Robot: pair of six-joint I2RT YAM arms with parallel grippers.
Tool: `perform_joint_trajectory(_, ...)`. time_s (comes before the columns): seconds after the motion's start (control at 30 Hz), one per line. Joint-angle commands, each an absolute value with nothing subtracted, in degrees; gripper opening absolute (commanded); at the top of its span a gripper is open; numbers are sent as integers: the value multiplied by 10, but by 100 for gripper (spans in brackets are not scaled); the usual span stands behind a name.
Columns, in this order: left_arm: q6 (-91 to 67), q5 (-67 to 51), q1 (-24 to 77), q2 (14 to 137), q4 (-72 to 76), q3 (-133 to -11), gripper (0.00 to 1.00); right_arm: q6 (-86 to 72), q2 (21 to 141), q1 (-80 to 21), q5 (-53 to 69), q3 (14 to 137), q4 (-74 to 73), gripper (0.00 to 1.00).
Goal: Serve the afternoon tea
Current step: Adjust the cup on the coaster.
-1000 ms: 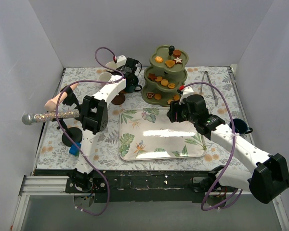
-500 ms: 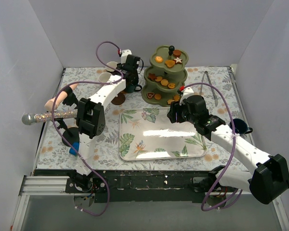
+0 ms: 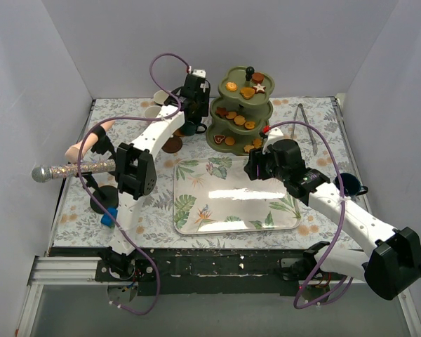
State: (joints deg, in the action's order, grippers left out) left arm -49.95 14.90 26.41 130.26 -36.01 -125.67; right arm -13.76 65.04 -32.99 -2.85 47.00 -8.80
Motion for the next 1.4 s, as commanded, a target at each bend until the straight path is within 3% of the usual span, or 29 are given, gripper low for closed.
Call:
perform_joint_trajectory(0.0, -463, 110, 263, 1324, -371, -1266, 48, -143, 636, -327, -35, 472, -86, 64)
perform_joint_trajectory(0.4, -450, 129, 258, 1352, -355, -1260, 45, -149, 645, -326, -30, 473, -85, 64)
perform_joint_trajectory(0.93, -432, 156, 251, 1349, -349, -1235, 30, -150, 655, -326, -29, 476, -85, 63)
perform_joint_trajectory(1.37, -440, 192, 252, 1339, -317, -1220, 10, -153, 658, -326, -30, 477, -85, 63)
